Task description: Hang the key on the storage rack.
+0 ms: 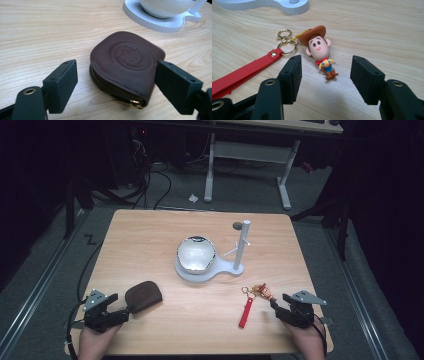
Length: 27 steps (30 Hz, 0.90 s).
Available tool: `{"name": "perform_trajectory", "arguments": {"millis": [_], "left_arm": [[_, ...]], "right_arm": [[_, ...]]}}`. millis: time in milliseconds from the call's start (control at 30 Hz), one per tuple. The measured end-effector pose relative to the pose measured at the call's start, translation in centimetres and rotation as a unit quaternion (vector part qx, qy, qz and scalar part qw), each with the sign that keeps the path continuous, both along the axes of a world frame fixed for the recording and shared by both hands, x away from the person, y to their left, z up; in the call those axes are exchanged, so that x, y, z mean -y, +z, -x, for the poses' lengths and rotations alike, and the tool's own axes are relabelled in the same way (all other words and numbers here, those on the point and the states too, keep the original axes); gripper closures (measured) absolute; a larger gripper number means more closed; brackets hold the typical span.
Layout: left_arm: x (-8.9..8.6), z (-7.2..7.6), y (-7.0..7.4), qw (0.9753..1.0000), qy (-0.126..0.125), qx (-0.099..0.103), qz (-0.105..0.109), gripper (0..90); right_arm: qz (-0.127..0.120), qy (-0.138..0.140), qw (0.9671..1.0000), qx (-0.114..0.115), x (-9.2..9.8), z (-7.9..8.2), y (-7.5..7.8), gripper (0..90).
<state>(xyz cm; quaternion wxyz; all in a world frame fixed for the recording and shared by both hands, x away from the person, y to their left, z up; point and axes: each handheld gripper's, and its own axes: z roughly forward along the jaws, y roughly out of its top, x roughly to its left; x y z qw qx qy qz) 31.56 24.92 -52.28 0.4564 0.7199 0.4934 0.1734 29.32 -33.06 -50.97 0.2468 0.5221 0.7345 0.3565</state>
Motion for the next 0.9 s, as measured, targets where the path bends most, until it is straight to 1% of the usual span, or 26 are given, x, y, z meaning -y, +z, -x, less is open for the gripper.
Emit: {"name": "perform_trajectory", "arguments": {"millis": [100,133,167,200,233,367,433,533,567,600,633,667,700,767,800,867,900], "left_arm": [[-0.1,-0.2,-0.2,1.0000,0.003,-0.002,0.001,20.0],[-0.2,-0.3,-0.3,1.0000,0.003,-0.004,0.004,20.7],[-0.3,-0.4,-0.4,1.0000,0.002,-0.007,0.005,22.3],[-0.3,-0.5,-0.5,1.0000,0.002,-0.007,0.001,24.0],[-0.4,-0.5,-0.5,1.0000,0.004,-0.002,-0.004,25.8],[-0.4,-0.6,-0.6,1.0000,0.002,0.000,-0.005,26.1],[-0.3,-0.6,-0.5,0.9999,-0.002,0.008,-0.011,25.9],[-0.2,-0.6,-0.4,0.9998,-0.002,0.014,-0.016,25.6],[-0.1,-0.6,-0.4,0.9997,-0.002,0.017,-0.019,25.2],[0.1,-0.6,-0.3,0.9994,-0.005,0.021,-0.028,24.7],[0.1,-0.6,-0.3,0.9994,-0.005,0.021,-0.028,24.2],[0.2,-0.6,-0.3,0.9991,-0.004,0.023,-0.035,23.8],[0.2,-0.6,-0.3,0.9991,-0.004,0.023,-0.035,23.6],[0.2,-0.6,-0.3,0.9990,-0.005,0.024,-0.037,23.6],[0.1,-0.6,-0.4,0.9992,-0.003,0.023,-0.033,23.2],[0.1,-0.5,-0.5,0.9992,-0.002,0.024,-0.032,23.0],[0.1,-0.5,-0.5,0.9992,-0.002,0.024,-0.032,23.0]], "right_arm": [[0.005,0.004,1.0000,0.004,-0.1,0.0,0.0,44.0],[0.006,0.005,1.0000,0.005,-0.1,0.1,0.0,44.3],[0.007,0.007,0.9999,0.007,-0.1,0.1,0.0,44.4],[0.004,0.006,1.0000,0.007,-0.1,0.1,0.0,44.6],[0.004,0.007,0.9999,0.008,-0.1,0.2,-0.1,45.2],[0.005,0.007,0.9999,0.009,0.0,0.3,-0.2,46.0],[0.016,0.011,0.9997,0.010,-0.3,0.3,-0.3,47.9],[0.021,0.011,0.9997,0.011,-0.5,0.4,-0.4,48.6],[0.021,0.010,0.9997,0.011,-0.6,0.4,-0.4,49.1],[0.025,0.010,0.9996,0.012,-0.7,0.4,-0.4,50.1],[0.025,0.010,0.9996,0.012,-0.7,0.4,-0.4,50.1],[0.028,0.012,0.9995,0.012,-0.8,0.4,-0.4,50.8],[0.028,0.012,0.9995,0.012,-0.8,0.4,-0.4,50.8],[0.028,0.012,0.9995,0.007,-1.0,0.4,-0.4,51.0],[0.035,0.016,0.9993,0.001,-1.1,0.3,-0.2,50.8],[0.031,0.019,0.9992,-0.016,-1.2,0.1,-0.2,49.8],[0.038,0.020,0.9989,-0.020,-1.2,0.1,-0.2,49.3]]}}
